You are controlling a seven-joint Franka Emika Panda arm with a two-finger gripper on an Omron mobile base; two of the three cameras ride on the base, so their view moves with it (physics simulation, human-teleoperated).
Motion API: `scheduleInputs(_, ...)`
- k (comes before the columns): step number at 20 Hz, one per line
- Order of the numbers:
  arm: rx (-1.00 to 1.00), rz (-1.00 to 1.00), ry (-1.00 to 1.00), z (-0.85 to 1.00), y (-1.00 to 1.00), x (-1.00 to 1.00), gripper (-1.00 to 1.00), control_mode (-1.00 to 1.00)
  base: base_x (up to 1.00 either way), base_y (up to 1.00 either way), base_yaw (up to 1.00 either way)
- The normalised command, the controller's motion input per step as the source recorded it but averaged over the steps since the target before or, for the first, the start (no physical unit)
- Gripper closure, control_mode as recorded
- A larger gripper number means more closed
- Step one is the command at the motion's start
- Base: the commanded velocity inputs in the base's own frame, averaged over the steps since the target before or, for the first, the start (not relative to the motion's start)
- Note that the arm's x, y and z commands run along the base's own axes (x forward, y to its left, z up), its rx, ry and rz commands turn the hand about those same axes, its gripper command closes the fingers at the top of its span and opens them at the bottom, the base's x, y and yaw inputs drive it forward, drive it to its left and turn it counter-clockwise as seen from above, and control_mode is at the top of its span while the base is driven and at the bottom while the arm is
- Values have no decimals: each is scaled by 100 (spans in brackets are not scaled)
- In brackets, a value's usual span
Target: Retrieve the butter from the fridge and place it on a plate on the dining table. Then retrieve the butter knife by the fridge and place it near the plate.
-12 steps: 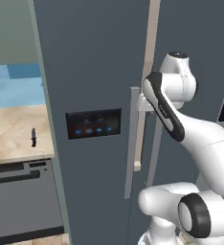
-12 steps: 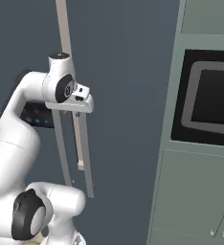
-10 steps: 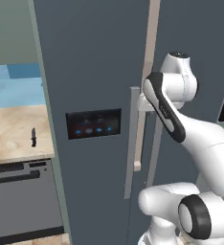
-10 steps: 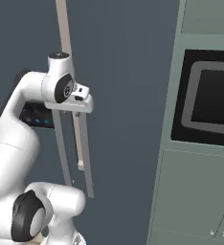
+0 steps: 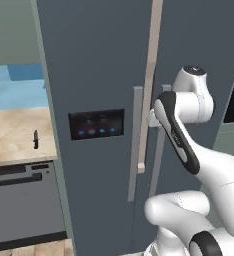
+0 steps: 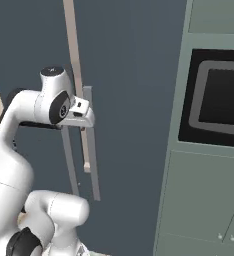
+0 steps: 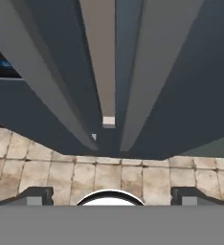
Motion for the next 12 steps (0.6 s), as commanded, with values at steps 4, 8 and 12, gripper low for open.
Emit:
scheduleInputs(4,0,0,0,0,0,0,-100,100,-84,1,0)
scheduleInputs(8,0,0,0,0,0,0,-100,100,-56,3,0)
scheduleInputs(12,0,0,0,0,0,0,-100,100,12,2,0)
